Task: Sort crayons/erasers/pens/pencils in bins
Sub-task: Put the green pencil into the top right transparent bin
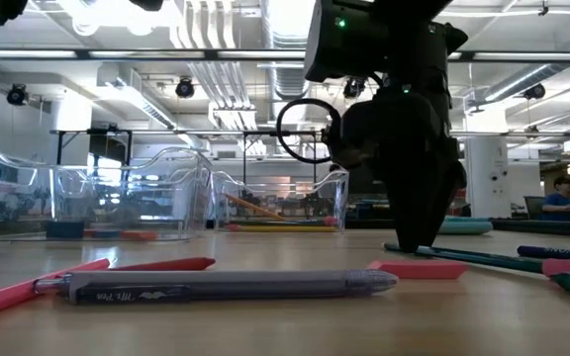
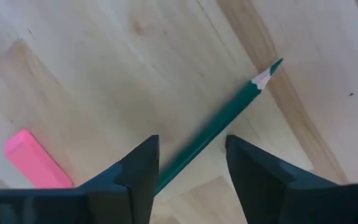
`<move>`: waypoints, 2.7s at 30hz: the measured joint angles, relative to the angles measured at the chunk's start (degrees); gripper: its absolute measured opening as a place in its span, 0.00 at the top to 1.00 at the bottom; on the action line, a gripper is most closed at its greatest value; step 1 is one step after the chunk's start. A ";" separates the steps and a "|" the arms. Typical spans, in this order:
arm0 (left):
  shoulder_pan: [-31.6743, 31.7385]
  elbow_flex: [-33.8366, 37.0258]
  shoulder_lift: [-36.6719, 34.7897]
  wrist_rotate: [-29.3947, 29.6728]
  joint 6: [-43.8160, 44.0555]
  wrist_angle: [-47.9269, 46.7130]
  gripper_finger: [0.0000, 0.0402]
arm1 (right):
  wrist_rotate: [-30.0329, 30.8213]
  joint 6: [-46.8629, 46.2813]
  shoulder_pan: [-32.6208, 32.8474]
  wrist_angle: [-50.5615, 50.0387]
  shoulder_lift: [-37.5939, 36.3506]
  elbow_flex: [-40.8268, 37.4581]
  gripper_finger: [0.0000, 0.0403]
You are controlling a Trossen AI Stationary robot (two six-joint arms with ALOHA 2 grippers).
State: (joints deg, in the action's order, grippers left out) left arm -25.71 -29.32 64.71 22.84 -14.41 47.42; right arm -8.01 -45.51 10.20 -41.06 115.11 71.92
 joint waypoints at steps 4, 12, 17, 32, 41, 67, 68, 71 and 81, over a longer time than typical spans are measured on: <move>0.14 -2.23 -0.30 0.19 -1.20 0.17 0.60 | 0.47 -1.23 0.02 -1.49 -1.17 -0.01 0.65; 0.37 -3.53 -0.26 0.19 -3.06 0.06 0.60 | 0.78 -4.41 2.41 -6.51 -11.94 -0.70 0.74; 0.37 -3.55 -0.26 0.19 -2.49 0.05 0.60 | 4.04 -9.27 6.28 -5.02 -19.32 -0.79 0.72; 0.32 -3.42 -0.24 0.14 2.01 -0.05 0.60 | -0.46 -22.45 16.75 -5.99 -13.79 -0.24 0.61; 0.21 -3.69 1.36 -0.01 3.54 0.00 0.60 | -6.58 -23.70 15.95 -7.13 -8.43 0.78 0.57; 0.21 -4.48 2.32 -0.07 3.52 0.04 0.60 | 0.72 -19.25 11.15 -14.34 -11.39 3.86 0.57; 0.21 -4.48 2.32 -0.07 3.52 0.03 0.60 | 0.73 -19.07 10.72 -14.34 -11.37 3.51 0.57; 0.21 -4.48 2.32 -0.07 3.52 0.02 0.60 | -0.54 -17.94 9.80 -14.36 -10.28 2.65 0.57; 0.21 -4.42 2.27 -0.07 3.43 0.02 0.60 | -1.53 -13.81 8.98 -12.65 -6.46 2.71 0.58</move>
State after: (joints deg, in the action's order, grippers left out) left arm -25.50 -33.74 66.98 22.76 -10.98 47.44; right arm -9.53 -59.33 19.17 -53.70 108.66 74.64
